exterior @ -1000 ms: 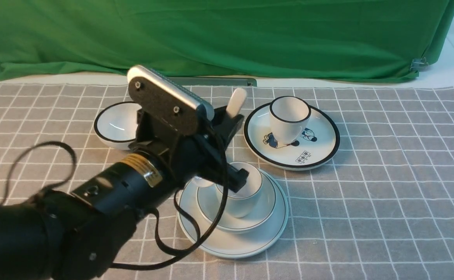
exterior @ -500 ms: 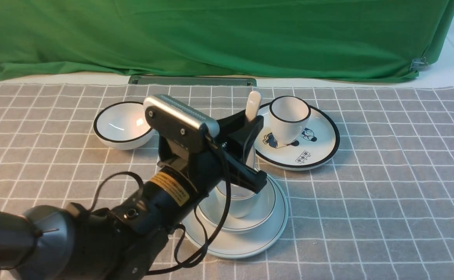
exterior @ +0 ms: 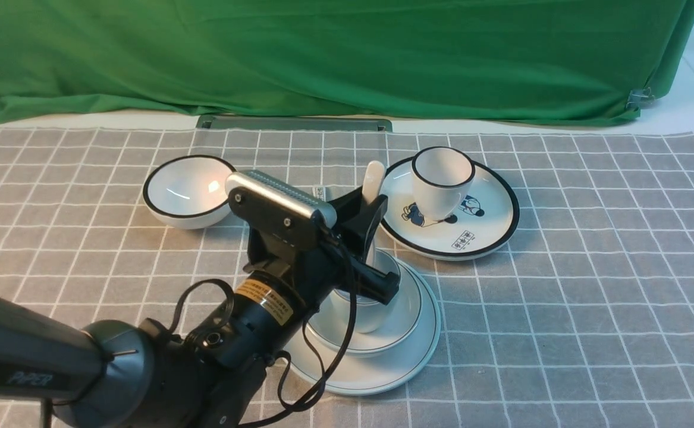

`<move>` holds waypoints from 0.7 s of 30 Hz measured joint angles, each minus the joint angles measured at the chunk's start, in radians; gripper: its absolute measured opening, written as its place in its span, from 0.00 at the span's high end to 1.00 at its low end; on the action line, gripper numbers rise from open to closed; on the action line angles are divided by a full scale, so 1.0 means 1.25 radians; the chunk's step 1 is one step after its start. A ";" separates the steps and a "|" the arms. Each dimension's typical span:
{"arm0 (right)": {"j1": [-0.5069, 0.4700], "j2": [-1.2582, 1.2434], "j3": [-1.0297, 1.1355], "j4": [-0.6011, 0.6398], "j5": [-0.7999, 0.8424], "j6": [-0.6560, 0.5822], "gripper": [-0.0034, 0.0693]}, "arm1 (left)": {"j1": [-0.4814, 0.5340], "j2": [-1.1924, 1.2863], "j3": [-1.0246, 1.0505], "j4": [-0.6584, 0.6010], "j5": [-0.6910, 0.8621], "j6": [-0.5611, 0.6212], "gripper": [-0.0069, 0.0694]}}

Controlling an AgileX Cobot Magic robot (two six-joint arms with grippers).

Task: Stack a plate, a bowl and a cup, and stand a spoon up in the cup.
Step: Use the left arm to put the blue soup spoon into the blue teacup in the middle

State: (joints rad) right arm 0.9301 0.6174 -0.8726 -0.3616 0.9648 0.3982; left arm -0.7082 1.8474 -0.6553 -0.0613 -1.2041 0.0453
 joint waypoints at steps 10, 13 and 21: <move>0.000 0.000 0.000 0.000 0.000 -0.003 0.78 | 0.000 0.009 0.000 0.000 -0.003 0.000 0.59; 0.000 0.000 0.000 0.000 0.000 -0.003 0.77 | 0.000 0.009 0.000 0.000 -0.004 0.000 0.43; 0.000 0.000 0.000 0.000 -0.001 -0.003 0.77 | 0.000 -0.067 0.028 0.000 0.032 -0.003 0.25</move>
State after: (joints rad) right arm 0.9301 0.6174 -0.8726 -0.3616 0.9638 0.3942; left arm -0.7082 1.7633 -0.6205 -0.0613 -1.1637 0.0418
